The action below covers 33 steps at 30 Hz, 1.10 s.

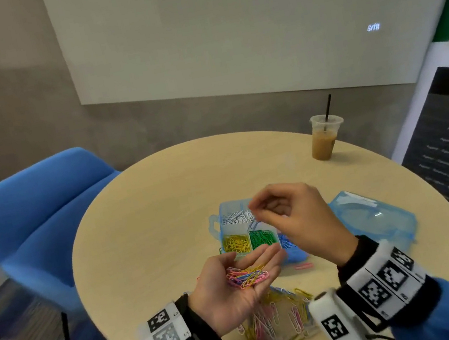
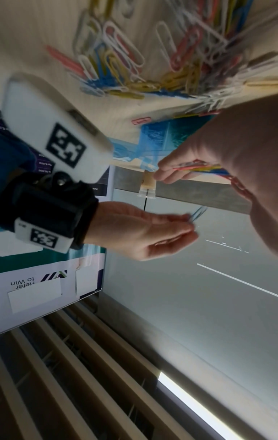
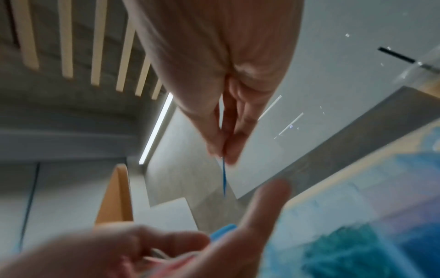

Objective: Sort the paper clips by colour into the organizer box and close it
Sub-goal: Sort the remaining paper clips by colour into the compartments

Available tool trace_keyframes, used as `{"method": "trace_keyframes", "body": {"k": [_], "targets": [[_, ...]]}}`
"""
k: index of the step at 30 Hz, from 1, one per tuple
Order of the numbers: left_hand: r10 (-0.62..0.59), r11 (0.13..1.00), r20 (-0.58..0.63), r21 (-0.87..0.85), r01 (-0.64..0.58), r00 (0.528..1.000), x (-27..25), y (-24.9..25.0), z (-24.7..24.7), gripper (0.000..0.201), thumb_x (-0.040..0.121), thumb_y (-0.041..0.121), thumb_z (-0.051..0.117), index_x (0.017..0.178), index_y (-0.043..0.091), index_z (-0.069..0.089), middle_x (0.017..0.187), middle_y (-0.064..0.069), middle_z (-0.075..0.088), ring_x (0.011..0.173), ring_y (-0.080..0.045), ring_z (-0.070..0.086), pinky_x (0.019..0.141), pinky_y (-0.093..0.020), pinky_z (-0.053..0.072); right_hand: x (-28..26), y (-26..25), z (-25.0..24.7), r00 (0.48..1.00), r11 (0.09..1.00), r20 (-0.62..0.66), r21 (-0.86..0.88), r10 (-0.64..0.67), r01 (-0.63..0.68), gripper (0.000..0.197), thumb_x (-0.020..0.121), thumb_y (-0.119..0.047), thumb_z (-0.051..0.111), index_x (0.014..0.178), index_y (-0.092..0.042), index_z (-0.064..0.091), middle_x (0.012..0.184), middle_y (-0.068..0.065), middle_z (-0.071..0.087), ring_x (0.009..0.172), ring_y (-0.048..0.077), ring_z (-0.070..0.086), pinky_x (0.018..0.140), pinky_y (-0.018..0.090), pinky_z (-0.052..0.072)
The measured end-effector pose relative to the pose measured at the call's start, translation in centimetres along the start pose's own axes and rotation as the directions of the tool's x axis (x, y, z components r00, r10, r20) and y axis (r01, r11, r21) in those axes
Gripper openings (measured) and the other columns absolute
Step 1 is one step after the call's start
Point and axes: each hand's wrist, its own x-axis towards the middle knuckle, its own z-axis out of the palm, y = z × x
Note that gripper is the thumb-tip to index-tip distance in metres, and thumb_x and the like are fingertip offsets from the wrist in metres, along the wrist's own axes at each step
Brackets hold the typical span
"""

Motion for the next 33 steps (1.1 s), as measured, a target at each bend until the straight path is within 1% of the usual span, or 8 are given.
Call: {"method": "trace_keyframes", "body": {"k": [5, 10, 13, 16, 18, 23, 26, 33], "targets": [[0.058, 0.998, -0.023, 0.007, -0.057, 0.998, 0.4, 1.0, 0.1, 0.056, 0.102, 0.026, 0.027, 0.121, -0.021, 0.051, 0.122, -0.037, 0.058, 0.110, -0.046, 0.055, 0.102, -0.050, 0.042, 2.0, 1.4, 1.4, 0.958, 0.969, 0.284, -0.246, 0.037, 0.035, 0.006, 0.086, -0.018, 0.070, 0.087, -0.016, 0.076, 0.092, -0.003, 0.071, 0.087, 0.008, 0.065, 0.081, 0.034, 0.055], [0.109, 0.994, -0.026, 0.029, -0.108, 0.994, 0.7, 3.1, 0.5, 0.061, 0.102, 0.031, 0.028, 0.124, -0.023, 0.046, 0.126, -0.038, 0.053, 0.102, -0.042, 0.057, 0.075, -0.061, 0.050, 2.7, 0.6, 1.0, 0.863, 0.967, 0.503, -0.234, 0.035, 0.097, 0.010, 0.085, -0.018, 0.068, 0.090, -0.020, 0.077, 0.101, -0.004, 0.067, 0.091, 0.007, 0.062, 0.083, 0.033, 0.051], [0.115, 0.990, -0.042, 0.084, -0.111, 0.992, 0.8, 4.6, 0.6, 0.064, 0.102, 0.032, 0.026, 0.119, -0.026, 0.046, 0.118, -0.041, 0.055, 0.099, -0.044, 0.056, 0.072, -0.063, 0.045, 4.2, 0.4, 1.1, 0.828, 0.960, 0.558, -0.254, 0.048, 0.115, 0.013, 0.084, -0.016, 0.069, 0.091, -0.022, 0.078, 0.105, -0.004, 0.066, 0.095, 0.005, 0.061, 0.086, 0.030, 0.051], [0.124, 0.987, -0.059, 0.108, -0.117, 0.991, 0.7, 5.9, 0.5, 0.065, 0.103, 0.033, 0.026, 0.118, -0.027, 0.046, 0.117, -0.041, 0.055, 0.100, -0.044, 0.056, 0.080, -0.057, 0.049, 5.3, 0.7, 1.8, 0.822, 0.967, 0.569, -0.225, 0.033, 0.117, 0.011, 0.082, -0.017, 0.071, 0.090, -0.021, 0.078, 0.103, -0.003, 0.066, 0.096, 0.008, 0.063, 0.087, 0.032, 0.053], [0.138, 0.987, -0.066, 0.095, -0.131, 0.988, 0.7, 6.7, 0.4, 0.065, 0.104, 0.033, 0.026, 0.123, -0.025, 0.044, 0.122, -0.041, 0.053, 0.107, -0.046, 0.055, 0.095, -0.054, 0.047, 5.8, 1.1, 2.1, 0.852, 0.973, 0.523, -0.208, 0.024, 0.100, 0.010, 0.084, -0.017, 0.069, 0.090, -0.019, 0.077, 0.100, -0.004, 0.069, 0.094, 0.007, 0.063, 0.085, 0.031, 0.054], [0.224, 0.974, -0.093, 0.040, -0.222, 0.970, 0.7, 8.2, 0.1, 0.061, 0.105, 0.033, 0.025, 0.132, -0.019, 0.041, 0.128, -0.039, 0.052, 0.117, -0.049, 0.052, 0.102, -0.049, 0.040, 6.1, 2.5, 1.9, 0.937, 0.971, 0.346, -0.236, 0.046, 0.039, 0.012, 0.090, -0.018, 0.064, 0.088, -0.022, 0.075, 0.086, -0.008, 0.071, 0.084, 0.003, 0.064, 0.072, 0.018, 0.050], [0.311, 0.950, -0.132, 0.019, -0.311, 0.941, 1.0, 8.9, -0.1, 0.057, 0.105, 0.029, 0.026, 0.133, -0.018, 0.041, 0.130, -0.036, 0.053, 0.115, -0.049, 0.052, 0.101, -0.048, 0.040, 5.8, 3.0, 2.3, 0.906, 0.935, 0.406, -0.354, 0.117, 0.038, 0.012, 0.089, -0.018, 0.065, 0.090, -0.018, 0.077, 0.083, -0.013, 0.065, 0.080, 0.003, 0.058, 0.066, 0.011, 0.040], [0.330, 0.944, -0.163, 0.026, -0.330, 0.930, 1.1, 9.6, -0.6, 0.053, 0.105, 0.026, 0.025, 0.131, -0.016, 0.045, 0.128, -0.033, 0.055, 0.121, -0.044, 0.051, 0.106, -0.044, 0.039, 4.9, 3.0, 4.6, 0.779, 0.775, 0.585, -0.592, 0.223, 0.223, 0.014, 0.088, -0.026, 0.069, 0.101, -0.025, 0.075, 0.104, -0.002, 0.047, 0.104, 0.015, 0.044, 0.077, 0.026, 0.033]]}}
